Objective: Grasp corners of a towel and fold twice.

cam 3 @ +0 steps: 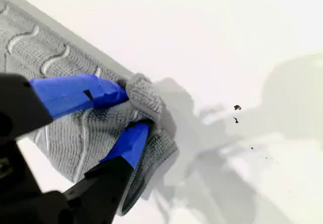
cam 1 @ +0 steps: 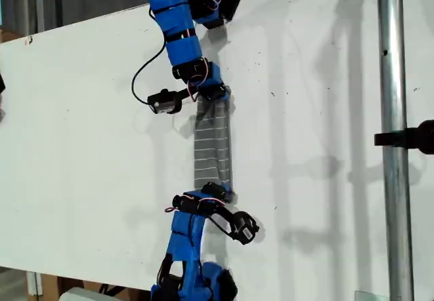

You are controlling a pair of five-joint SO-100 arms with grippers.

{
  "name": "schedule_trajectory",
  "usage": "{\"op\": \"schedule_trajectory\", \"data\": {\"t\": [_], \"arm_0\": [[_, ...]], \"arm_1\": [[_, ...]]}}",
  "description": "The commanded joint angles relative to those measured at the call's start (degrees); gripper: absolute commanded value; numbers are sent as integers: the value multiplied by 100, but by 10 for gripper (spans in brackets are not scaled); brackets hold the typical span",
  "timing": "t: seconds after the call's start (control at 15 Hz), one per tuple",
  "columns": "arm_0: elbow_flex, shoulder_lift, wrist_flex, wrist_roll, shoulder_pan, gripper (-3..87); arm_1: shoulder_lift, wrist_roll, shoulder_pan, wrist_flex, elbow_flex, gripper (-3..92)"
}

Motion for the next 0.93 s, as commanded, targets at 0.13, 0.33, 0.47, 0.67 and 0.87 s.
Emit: {"op": "schedule_trajectory", "data": {"t": [0.13,0.33,0.47,0.67,0.87], "arm_0": [[-316,1415,1151,132,-193,242],[1564,4122,817,-18,-870,318],[2373,5265,431,-44,-756,285],[4184,7295,-431,-246,-387,222],[6583,11153,-1283,-211,114,-27]], "arm_1": [[1459,53,290,976,-79,277],[3208,246,334,1169,835,226],[4693,817,158,1424,1793,221],[6671,1854,-378,1661,3103,219],[7462,2241,-334,1512,3718,402]]}}
